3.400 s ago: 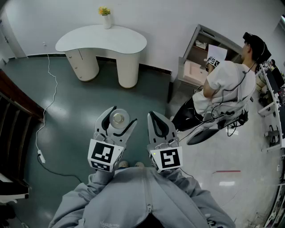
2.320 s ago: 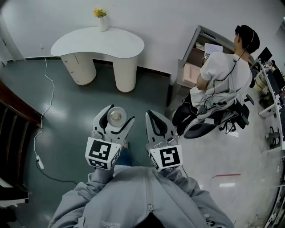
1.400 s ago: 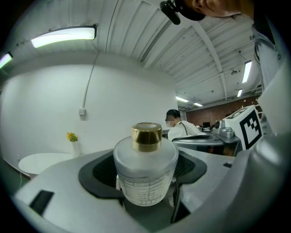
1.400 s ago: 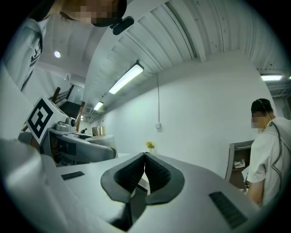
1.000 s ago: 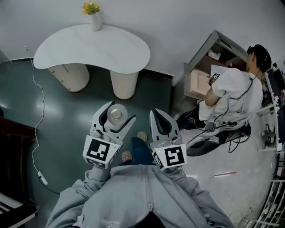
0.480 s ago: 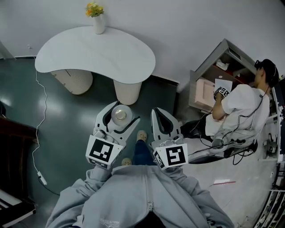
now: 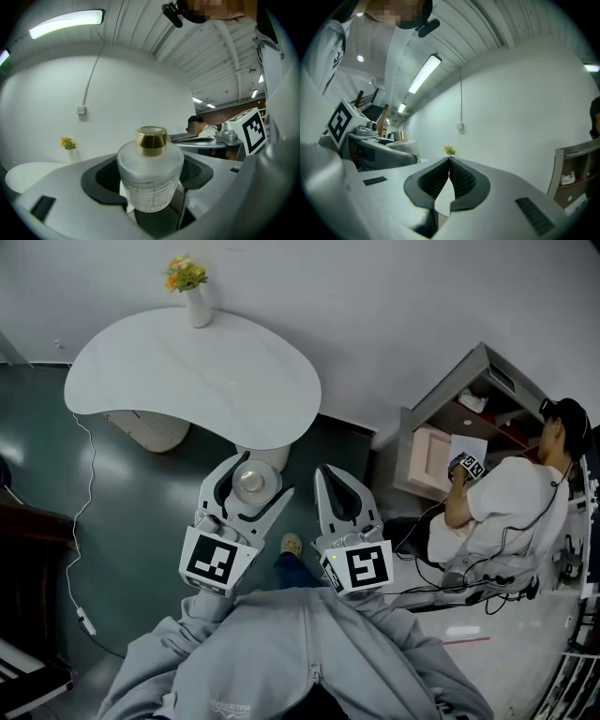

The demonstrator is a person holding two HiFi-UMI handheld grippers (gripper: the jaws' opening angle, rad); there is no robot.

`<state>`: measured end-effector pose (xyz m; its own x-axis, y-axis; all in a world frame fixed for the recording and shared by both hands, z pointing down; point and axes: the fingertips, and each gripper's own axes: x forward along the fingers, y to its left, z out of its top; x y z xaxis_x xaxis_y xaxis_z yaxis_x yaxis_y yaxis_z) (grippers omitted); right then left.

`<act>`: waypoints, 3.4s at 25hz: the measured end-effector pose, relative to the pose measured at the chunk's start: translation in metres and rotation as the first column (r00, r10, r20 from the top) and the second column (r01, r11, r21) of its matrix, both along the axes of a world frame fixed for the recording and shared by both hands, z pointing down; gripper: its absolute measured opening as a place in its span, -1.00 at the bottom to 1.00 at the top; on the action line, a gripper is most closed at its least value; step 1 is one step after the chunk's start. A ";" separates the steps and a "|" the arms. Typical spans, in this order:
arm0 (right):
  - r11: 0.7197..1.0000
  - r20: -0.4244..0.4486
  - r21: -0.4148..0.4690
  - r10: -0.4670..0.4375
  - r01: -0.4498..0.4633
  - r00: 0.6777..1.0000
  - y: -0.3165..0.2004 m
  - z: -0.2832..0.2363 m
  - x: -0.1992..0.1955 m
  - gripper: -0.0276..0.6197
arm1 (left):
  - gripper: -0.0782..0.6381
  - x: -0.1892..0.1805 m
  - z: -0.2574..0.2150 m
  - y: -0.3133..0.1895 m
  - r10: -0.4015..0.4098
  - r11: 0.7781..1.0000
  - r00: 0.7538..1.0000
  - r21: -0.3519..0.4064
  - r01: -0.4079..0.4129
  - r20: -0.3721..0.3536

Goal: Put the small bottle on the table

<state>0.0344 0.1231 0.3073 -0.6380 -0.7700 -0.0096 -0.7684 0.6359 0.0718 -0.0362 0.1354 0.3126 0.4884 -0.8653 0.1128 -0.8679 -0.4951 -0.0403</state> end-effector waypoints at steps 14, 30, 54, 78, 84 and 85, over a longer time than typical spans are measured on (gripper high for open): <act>0.997 0.016 0.007 -0.077 0.077 0.997 -0.099 -0.002 0.017 -0.83 | 0.16 0.017 -0.003 -0.097 -0.084 0.996 0.996 -0.016 0.084 0.012; 0.999 0.000 -0.014 -0.053 0.053 0.999 -0.184 0.016 -0.003 -0.83 | 0.16 -0.003 0.016 -0.191 -0.049 0.998 0.999 -0.045 0.049 0.014; 0.985 -0.024 -0.081 0.154 -0.155 0.988 -0.353 0.057 -0.048 -0.83 | 0.16 -0.034 0.058 -0.381 0.218 0.976 0.975 -0.004 -0.218 0.046; 0.974 -0.034 -0.186 0.126 -0.130 0.992 -0.437 0.164 -0.033 -0.83 | 0.16 -0.005 0.176 -0.472 0.255 0.964 0.961 -0.098 -0.246 0.102; 0.970 -0.046 -0.215 0.108 -0.116 0.993 -0.452 0.195 -0.033 -0.83 | 0.16 -0.006 0.210 -0.490 0.247 0.964 0.964 -0.129 -0.234 0.101; 0.970 -0.048 -0.219 0.102 -0.110 0.994 -0.453 0.200 -0.034 -0.83 | 0.16 -0.007 0.216 -0.492 0.243 0.964 0.965 -0.136 -0.228 0.101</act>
<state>0.0000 -0.3300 0.5073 -0.5496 -0.8137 0.1893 -0.8318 0.5542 -0.0325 -0.0433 -0.3565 0.5288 0.6539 -0.7033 0.2787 -0.7190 -0.6924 -0.0601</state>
